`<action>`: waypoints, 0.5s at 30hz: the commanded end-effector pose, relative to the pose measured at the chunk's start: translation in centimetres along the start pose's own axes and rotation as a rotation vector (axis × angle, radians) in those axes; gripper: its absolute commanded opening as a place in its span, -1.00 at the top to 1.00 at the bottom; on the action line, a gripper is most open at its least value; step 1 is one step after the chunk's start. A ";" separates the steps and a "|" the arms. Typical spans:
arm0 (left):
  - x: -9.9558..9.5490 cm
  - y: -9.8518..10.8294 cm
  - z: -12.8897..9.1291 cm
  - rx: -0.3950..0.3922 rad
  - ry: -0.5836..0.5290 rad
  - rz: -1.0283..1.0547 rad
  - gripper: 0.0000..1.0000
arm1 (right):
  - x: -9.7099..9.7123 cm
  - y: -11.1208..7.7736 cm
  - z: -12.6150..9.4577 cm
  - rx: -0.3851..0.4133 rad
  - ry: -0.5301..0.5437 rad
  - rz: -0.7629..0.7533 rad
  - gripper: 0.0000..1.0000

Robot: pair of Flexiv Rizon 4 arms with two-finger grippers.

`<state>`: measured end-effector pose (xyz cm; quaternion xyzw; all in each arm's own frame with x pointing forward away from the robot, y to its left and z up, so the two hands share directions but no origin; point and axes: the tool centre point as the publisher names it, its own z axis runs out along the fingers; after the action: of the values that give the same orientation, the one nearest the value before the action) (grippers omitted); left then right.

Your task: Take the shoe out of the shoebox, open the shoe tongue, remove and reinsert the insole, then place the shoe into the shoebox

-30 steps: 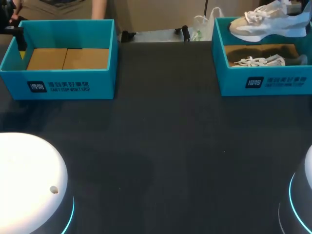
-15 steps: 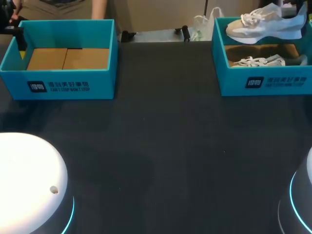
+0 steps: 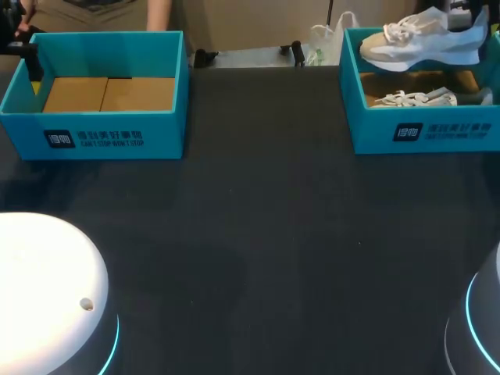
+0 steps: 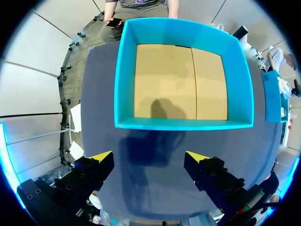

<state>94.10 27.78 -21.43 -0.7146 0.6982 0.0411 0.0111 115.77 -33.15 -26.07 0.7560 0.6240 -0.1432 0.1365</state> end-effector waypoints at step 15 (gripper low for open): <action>0.0 0.1 0.0 0.000 -0.001 0.000 -1.00 | 1.9 -0.3 2.2 0.014 0.003 -0.028 1.00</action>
<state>94.10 27.78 -21.43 -0.7146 0.6982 0.0411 0.0111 115.52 -32.34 -28.22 0.7483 0.6349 -0.1443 0.1274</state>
